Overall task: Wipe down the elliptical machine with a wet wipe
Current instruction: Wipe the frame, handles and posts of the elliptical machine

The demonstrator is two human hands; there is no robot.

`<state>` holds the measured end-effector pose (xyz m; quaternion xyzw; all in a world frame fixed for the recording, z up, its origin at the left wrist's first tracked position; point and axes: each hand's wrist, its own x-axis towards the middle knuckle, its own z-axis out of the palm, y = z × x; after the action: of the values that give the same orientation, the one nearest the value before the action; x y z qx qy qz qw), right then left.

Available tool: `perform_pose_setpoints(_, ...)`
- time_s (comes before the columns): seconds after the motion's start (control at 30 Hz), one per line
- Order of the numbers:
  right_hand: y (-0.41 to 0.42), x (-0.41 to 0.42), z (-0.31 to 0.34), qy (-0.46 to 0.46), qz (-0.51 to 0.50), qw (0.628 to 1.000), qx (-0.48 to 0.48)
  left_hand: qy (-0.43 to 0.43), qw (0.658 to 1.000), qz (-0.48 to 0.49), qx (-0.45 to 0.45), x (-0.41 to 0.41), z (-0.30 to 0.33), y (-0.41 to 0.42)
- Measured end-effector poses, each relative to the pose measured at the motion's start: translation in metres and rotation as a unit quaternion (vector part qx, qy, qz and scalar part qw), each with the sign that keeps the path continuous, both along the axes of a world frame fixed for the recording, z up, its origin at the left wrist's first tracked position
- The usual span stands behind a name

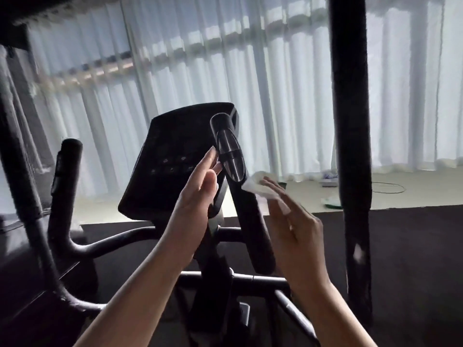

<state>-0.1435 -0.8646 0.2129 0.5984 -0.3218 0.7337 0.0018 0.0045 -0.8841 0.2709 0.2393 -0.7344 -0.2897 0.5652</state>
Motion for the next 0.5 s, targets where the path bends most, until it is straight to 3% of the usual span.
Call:
perform_pose_setpoints(0.1,-0.029,-0.003,0.064,-0.025,0.029,0.999,-0.011,0.041,0.999,-0.024,0.026,-0.007,0.008,0.008)
perform_pose_setpoints(0.23,-0.061,-0.003,0.113,0.033,0.085,0.996,0.018,0.062,0.996,-0.035,0.054,-0.012,0.012,0.018)
perform_pose_setpoints(0.37,-0.055,-0.004,0.070,0.064,0.143,0.987,-0.023,0.047,0.997,-0.023,0.055,-0.017,0.011,0.019)
perform_pose_setpoints(0.5,-0.032,-0.007,-0.005,0.064,0.117,0.990,-0.054,0.027,0.998,-0.007,0.049,-0.021,0.007,0.022)
